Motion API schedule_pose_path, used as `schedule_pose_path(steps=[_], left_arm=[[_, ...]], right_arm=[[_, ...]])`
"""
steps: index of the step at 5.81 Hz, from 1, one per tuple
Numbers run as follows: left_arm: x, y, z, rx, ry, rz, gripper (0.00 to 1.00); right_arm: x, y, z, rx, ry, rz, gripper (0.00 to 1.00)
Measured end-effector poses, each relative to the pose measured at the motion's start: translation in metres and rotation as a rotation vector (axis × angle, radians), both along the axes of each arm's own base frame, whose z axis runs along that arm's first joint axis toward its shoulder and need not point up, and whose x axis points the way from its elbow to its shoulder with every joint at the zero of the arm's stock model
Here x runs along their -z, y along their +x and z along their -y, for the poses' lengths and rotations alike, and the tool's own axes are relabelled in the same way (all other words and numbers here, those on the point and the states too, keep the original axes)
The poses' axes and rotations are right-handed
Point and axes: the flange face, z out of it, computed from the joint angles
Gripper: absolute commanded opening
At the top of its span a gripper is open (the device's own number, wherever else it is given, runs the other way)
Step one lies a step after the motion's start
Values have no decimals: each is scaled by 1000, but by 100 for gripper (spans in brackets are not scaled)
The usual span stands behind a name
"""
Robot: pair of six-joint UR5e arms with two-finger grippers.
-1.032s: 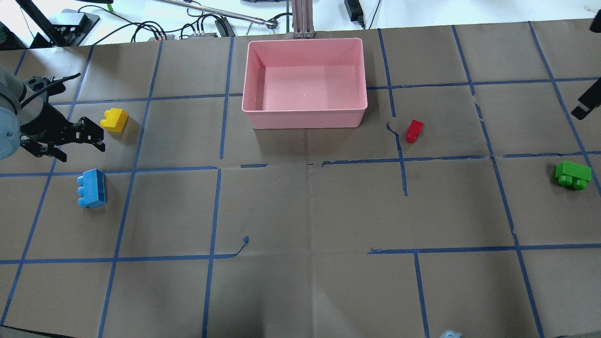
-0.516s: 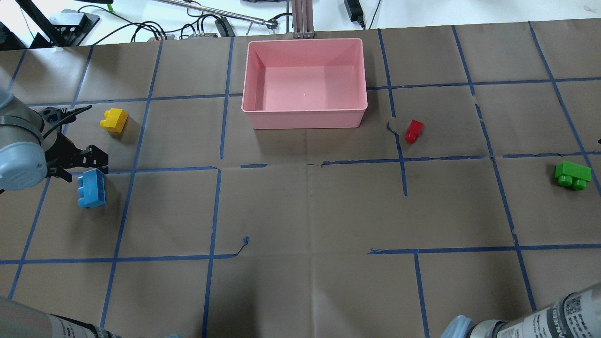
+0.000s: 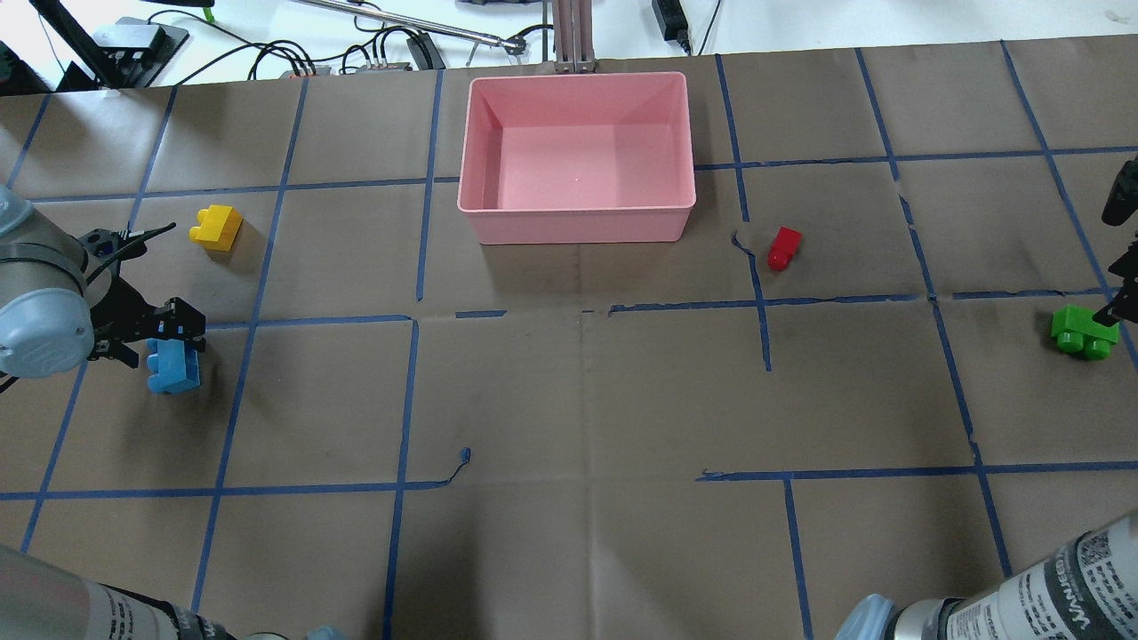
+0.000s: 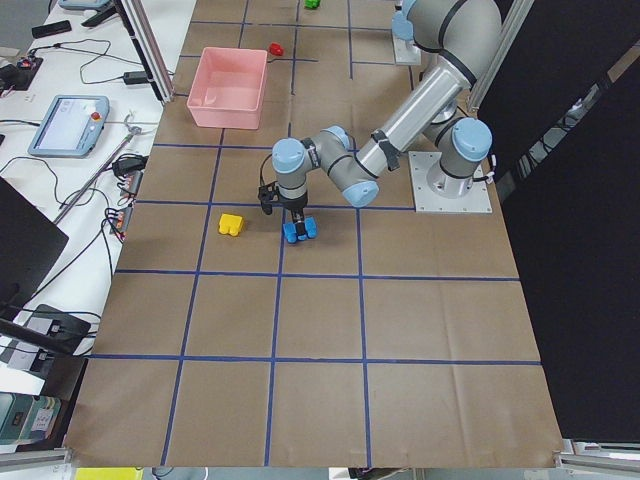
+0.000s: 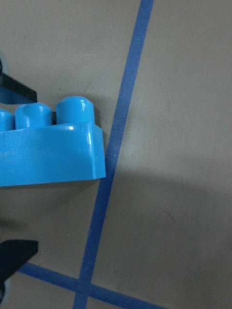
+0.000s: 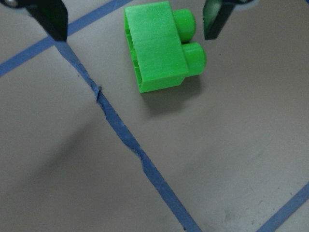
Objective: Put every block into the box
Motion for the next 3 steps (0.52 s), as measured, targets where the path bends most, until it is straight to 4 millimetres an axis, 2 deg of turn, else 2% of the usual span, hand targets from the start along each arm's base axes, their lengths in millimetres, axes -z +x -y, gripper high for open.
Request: schedule_pose_path(steps=[1,2,3], left_arm=[[6,1,-5,-6,13,-6,87],[12,1,-6,-8,24,-13,63],[15,0,-6,-7,29,-17,18]], right_arm=[[19,6,-10,-57,-27,-20,100],[28,9,-17,-89,-37,-30,100],[33,6,-23,-105,-25,-38,100]])
